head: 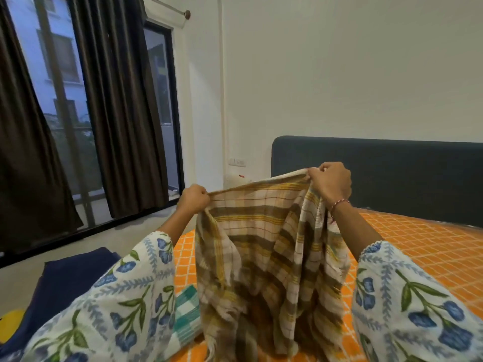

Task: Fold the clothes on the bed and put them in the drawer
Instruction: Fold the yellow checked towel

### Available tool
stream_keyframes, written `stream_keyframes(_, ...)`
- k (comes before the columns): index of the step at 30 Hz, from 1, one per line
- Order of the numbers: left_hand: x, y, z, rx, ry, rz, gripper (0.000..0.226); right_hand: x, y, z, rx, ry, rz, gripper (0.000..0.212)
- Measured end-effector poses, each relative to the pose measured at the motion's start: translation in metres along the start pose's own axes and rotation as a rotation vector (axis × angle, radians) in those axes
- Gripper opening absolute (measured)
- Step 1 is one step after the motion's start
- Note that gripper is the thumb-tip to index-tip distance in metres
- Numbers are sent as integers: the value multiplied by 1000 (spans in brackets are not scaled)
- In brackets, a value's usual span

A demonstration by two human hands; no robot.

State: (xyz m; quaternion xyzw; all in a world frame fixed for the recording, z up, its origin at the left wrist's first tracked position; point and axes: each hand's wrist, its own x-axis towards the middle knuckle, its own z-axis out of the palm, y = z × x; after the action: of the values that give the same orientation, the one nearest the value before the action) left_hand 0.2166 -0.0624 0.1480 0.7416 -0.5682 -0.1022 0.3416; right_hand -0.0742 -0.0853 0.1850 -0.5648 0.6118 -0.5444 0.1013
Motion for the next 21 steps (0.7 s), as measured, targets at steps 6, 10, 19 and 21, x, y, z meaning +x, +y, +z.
stream_keyframes(6,-22,32,-19,-705,-446,85,6,-11,-3,1,-27,1,0,19)
stream_keyframes(10,-20,59,-19,-531,-203,152,11,-36,-24,15,-45,-191,-106,21)
stream_keyframes(19,-30,83,-25,-588,-297,353,16,-57,-73,42,116,-434,-357,21)
stream_keyframes(21,-26,74,-28,-615,-302,368,11,-53,-67,48,54,-443,-279,28)
